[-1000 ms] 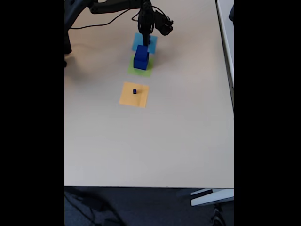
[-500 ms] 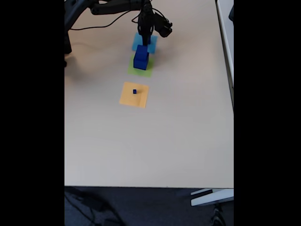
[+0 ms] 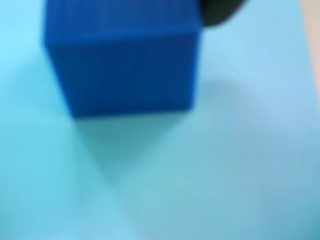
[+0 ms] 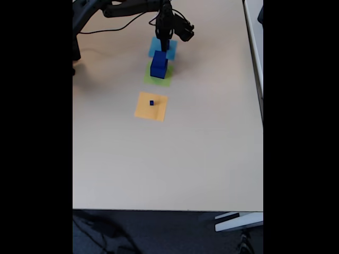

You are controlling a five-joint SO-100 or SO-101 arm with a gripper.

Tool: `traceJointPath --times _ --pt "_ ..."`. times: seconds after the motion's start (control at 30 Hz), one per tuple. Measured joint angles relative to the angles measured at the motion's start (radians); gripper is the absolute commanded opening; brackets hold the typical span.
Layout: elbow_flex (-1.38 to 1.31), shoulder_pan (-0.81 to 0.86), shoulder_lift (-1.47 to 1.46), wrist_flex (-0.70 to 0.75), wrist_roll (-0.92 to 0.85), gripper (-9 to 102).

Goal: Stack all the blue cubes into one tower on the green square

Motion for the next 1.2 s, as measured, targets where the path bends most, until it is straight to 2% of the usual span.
traceJointPath --times 0.13,0.3,0.6,0.77,1.0,1.2 --pt "-0.025 0.0 -0.017 0.023 0.0 30" --pt "-0.029 0.005 -0.017 0.029 0.0 26" --pt "-0.038 0.009 -0.023 0.037 0.012 25" --pt "-0.064 0.017 -0.04 0.037 -0.006 18" --pt "-0.074 0.029 -0.051 0.037 -0.025 16" --pt "-0.074 0.028 -0.051 0.038 -0.025 4"
